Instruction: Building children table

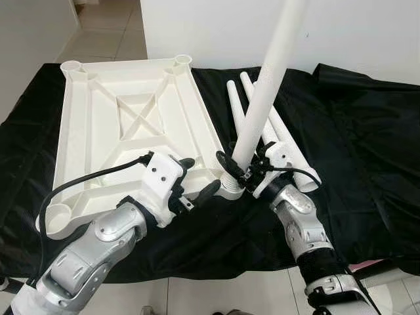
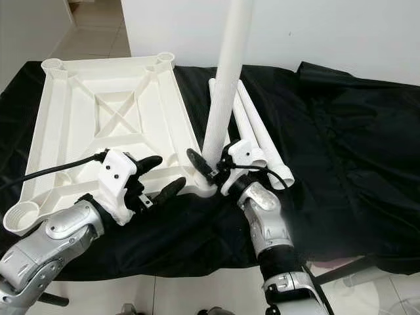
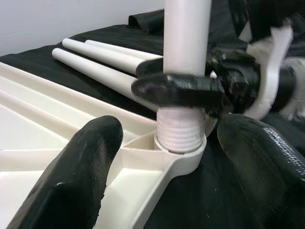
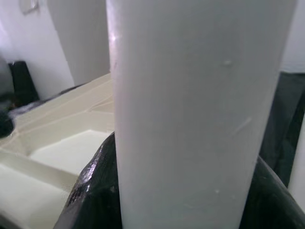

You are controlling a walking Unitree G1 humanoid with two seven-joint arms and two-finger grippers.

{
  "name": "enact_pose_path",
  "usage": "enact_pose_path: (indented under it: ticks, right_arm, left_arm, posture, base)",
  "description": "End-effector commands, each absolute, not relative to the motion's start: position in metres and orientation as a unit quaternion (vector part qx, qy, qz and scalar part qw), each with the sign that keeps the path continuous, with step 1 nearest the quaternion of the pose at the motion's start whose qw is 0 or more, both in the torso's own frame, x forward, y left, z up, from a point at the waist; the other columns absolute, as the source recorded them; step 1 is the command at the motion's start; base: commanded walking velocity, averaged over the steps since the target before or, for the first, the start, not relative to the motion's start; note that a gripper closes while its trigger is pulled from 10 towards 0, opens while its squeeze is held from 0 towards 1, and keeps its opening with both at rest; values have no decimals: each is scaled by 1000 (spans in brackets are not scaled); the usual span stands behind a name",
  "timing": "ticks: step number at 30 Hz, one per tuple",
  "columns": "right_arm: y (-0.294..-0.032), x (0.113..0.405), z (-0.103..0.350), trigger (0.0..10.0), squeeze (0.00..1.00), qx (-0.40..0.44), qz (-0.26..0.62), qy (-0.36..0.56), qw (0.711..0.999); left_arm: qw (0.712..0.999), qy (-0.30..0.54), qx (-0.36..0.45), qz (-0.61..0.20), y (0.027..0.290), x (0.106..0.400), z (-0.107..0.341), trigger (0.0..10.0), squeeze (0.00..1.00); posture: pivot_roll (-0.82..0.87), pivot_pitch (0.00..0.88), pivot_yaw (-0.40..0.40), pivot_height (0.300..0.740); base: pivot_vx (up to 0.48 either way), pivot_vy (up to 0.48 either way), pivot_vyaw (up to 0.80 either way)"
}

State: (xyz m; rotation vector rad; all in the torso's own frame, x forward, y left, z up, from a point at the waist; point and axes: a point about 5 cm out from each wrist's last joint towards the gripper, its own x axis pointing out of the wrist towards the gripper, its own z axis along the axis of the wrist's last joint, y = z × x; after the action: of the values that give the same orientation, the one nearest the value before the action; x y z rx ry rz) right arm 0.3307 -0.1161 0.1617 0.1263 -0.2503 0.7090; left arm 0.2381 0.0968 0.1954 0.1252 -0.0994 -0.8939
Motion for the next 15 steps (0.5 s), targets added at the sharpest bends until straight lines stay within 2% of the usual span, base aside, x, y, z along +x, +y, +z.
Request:
enact_pose_path:
  ticks: [1,8,10,15]
  right_arm:
    - [-121,332,171,10000,0,69,341,-131,928]
    - [-120,332,188,10000,0,39,362,-143,920]
    - [-123,328,208,10000,0,51,370,-171,912]
    - [-130,328,220,10000,0,74,358,-194,911]
  left_arm:
    - [860,-48,68,-503,97,233,196,10000,0]
    - [841,-32,80,-534,101,231,196,10000,0]
    - [820,-11,91,-565,107,225,195,10000,0]
    - [809,6,96,-580,114,223,195,10000,0]
  posture:
    - [15,117,-40,740]
    - [8,104,-31,740]
    - [9,99,-22,740]
    - [10,101,-15,740]
  base:
    - [0,0,0]
    - [0,0,0]
    - [0,0,0]
    - [0,0,0]
